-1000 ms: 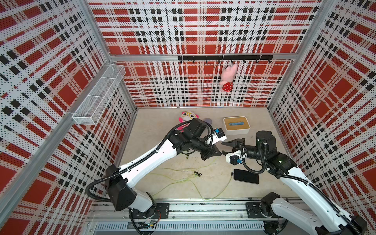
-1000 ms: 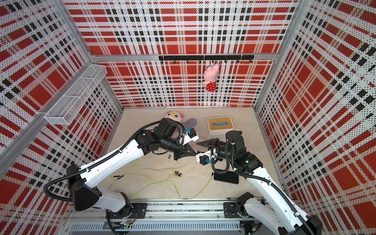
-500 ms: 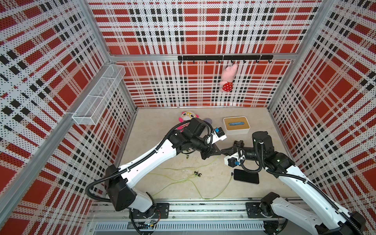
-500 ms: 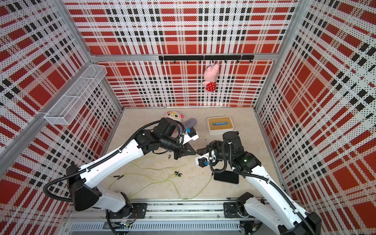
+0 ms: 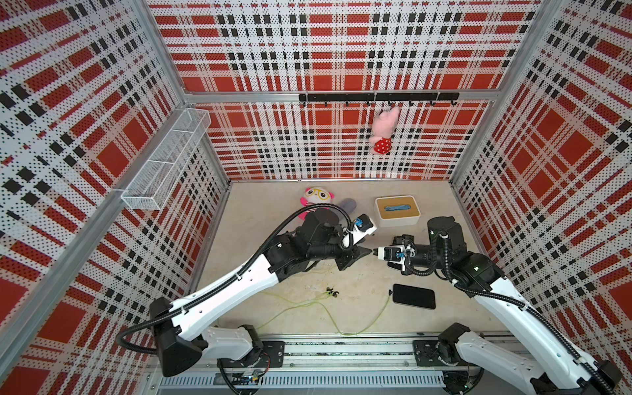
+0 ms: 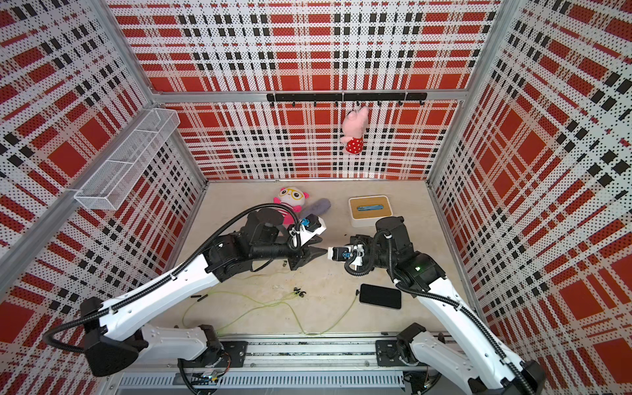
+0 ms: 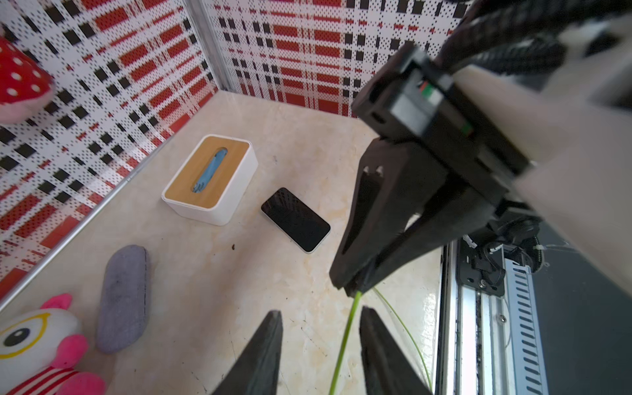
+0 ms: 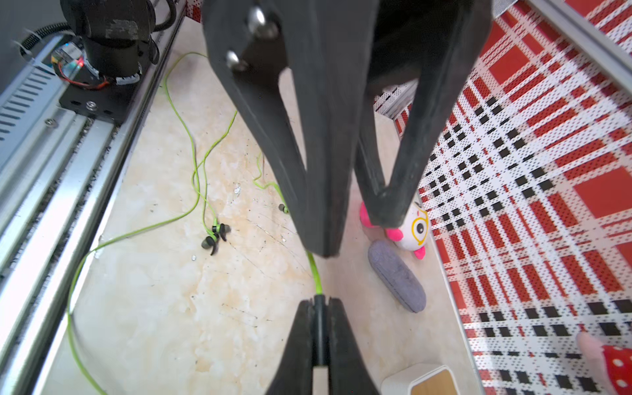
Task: Plug wired earphones into phones
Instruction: Pick up the wired earphone from the center of the board.
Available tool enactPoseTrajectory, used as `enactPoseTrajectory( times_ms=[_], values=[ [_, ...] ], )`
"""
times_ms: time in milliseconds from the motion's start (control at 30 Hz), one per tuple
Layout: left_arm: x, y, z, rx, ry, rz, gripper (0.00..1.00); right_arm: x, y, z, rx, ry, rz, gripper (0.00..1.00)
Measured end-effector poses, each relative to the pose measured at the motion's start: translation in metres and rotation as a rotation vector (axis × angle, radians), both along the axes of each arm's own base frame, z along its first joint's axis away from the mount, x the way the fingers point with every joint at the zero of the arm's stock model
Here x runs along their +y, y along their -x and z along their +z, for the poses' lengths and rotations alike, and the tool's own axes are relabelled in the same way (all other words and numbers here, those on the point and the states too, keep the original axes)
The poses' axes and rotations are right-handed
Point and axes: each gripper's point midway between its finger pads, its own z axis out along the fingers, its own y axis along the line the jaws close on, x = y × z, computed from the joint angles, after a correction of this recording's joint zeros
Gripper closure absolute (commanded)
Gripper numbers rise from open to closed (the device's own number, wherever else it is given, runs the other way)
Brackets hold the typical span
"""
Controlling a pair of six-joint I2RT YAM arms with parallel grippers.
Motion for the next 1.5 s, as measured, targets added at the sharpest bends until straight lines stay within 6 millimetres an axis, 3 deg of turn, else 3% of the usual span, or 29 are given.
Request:
enactPoseTrajectory(
  times_ms=[400,933,1200,1333,1400,1500],
  values=[
    [-0.005,0.008,0.001,-0.129,-0.012,-0.071,0.61,-0.006,0.018,-0.001,0.083,-0.043,-0.018,1.00],
    [-0.022,0.017,-0.026,-0.107,-0.071,-0.184,0.66,-0.005,0.016,-0.004,0.108,-0.037,-0.020,1.00],
    [-0.024,0.022,-0.028,-0.111,-0.076,-0.210,0.76,-0.005,0.016,-0.005,0.109,-0.036,-0.021,1.00],
    [-0.026,0.024,-0.030,-0.110,-0.079,-0.224,0.86,-0.005,0.016,-0.006,0.115,-0.033,-0.023,1.00],
    [-0.027,0.025,-0.030,-0.111,-0.081,-0.229,0.97,-0.005,0.014,-0.007,0.118,-0.029,-0.027,1.00],
    [-0.027,0.026,-0.032,-0.113,-0.088,-0.235,1.00,-0.005,0.014,-0.010,0.129,-0.024,-0.030,1.00]
  ],
)
